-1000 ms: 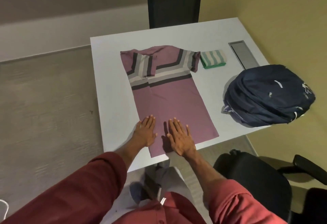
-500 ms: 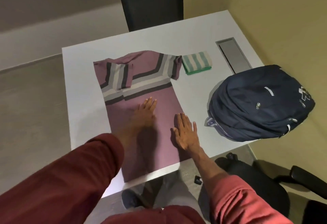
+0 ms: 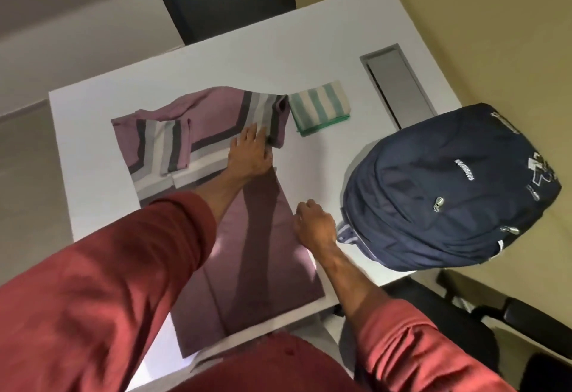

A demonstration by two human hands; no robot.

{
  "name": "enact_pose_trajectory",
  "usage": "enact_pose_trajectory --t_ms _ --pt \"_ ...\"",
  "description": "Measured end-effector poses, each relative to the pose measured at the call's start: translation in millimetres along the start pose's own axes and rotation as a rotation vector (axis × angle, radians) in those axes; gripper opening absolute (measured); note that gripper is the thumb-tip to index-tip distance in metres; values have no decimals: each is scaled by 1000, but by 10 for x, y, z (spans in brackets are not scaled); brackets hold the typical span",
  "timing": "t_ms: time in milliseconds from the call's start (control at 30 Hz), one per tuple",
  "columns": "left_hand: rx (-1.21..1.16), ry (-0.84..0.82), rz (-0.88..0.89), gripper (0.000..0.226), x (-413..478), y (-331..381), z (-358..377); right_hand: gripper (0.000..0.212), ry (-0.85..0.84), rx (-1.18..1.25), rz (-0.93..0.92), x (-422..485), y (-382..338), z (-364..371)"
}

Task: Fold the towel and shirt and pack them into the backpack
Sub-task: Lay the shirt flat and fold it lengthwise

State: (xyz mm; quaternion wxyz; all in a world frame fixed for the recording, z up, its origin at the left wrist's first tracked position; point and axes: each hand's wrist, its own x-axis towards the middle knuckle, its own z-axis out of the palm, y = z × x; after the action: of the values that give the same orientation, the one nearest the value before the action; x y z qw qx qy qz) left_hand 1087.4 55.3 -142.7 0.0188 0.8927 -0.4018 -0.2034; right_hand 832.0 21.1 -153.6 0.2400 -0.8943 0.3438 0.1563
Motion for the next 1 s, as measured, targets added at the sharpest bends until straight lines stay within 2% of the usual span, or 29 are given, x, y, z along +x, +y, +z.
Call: enact_pose_trajectory --t_ms 100,167,267,367,467,533,633,733,833,900,933,1000 --pt "-28 21 -38 96 314 80 -25 33 -34 1 -9 59 -5 6" --pt "-11 44 -37 95 494 108 -18 35 -27 -1 -29 94 -12 21" --pt "87 57 -14 76 665 107 16 30 7 46 -23 110 -2 81" --pt "114 42 19 51 741 108 34 16 48 131 -12 70 24 150" --pt "-74 72 48 30 707 91 2 12 70 155 -5 41 21 148" --pt "-202 110 13 33 685 44 -1 10 74 142 7 33 3 145" --pt "-379 175 -68 59 645 18 -88 25 15 115 34 -3 -40 186" --pt "-433 224 -57 48 584 -4 -254 45 -98 74 69 -87 -79 212" --pt "-358 251 -54 35 545 -152 -383 42 -156 43 72 -208 -104 276" --pt "-312 264 -91 19 476 -231 -453 45 -169 82 45 -310 -145 304" --pt "-304 286 -117 16 412 -283 -493 51 -183 111 21 -372 -196 291" --pt "-300 336 -136 28 292 -366 -537 67 -207 141 -32 -488 -307 264"
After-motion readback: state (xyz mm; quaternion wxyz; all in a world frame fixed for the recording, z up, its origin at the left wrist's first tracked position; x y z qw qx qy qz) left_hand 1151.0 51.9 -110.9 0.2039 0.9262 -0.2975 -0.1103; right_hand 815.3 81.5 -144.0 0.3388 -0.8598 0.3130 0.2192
